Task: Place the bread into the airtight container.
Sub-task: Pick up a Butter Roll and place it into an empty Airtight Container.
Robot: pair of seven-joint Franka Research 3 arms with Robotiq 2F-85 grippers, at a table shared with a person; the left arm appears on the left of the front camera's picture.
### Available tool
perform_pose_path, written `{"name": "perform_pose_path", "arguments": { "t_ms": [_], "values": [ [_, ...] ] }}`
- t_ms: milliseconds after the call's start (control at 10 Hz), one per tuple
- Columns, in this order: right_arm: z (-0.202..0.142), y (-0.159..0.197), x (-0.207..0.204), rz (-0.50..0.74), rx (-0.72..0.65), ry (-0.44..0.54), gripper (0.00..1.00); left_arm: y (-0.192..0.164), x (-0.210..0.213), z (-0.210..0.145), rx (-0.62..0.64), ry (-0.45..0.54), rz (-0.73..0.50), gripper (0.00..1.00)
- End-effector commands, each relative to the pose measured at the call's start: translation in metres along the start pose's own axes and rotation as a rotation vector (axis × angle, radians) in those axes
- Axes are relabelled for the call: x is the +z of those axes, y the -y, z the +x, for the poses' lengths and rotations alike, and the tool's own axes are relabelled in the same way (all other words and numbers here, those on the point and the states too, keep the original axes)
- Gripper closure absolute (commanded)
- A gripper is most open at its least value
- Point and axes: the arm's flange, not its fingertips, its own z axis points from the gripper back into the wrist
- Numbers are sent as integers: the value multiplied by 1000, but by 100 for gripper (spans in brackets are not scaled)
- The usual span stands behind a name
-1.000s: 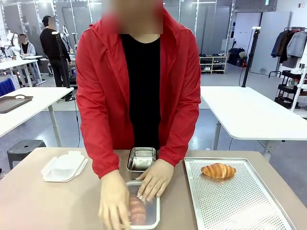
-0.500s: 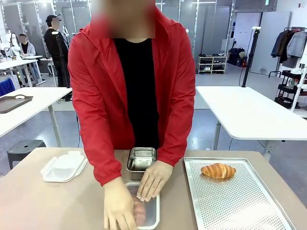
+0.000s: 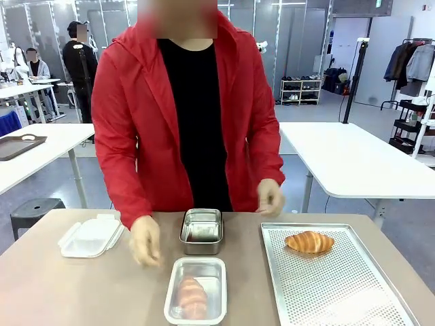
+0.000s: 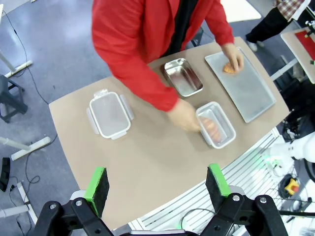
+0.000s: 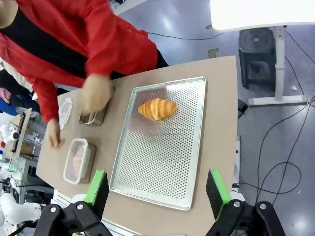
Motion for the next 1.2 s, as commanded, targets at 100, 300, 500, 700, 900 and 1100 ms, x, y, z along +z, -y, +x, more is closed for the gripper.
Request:
{"name": "perform_pose_path", "arguments": {
  "t_ms": [100, 300, 500, 700, 900, 1100],
  "values": [
    [-1, 0, 2, -4, 19, -11, 0, 1, 1, -1, -18, -5, 0, 0],
    [-1, 0, 2, -4, 19, -11, 0, 1, 1, -1, -18, -5, 0, 0],
    [-1, 0, 2, -4, 19, -11, 0, 1, 1, -1, -18, -5, 0, 0],
    [-1, 0, 2, -4, 19, -11, 0, 1, 1, -1, -18, -5, 0, 0],
    [-1, 0, 2, -4, 19, -11, 0, 1, 1, -1, -18, -5, 0, 0],
    [-1, 0, 2, -4, 19, -11, 0, 1, 1, -1, -18, -5, 0, 0]
  ]
}}
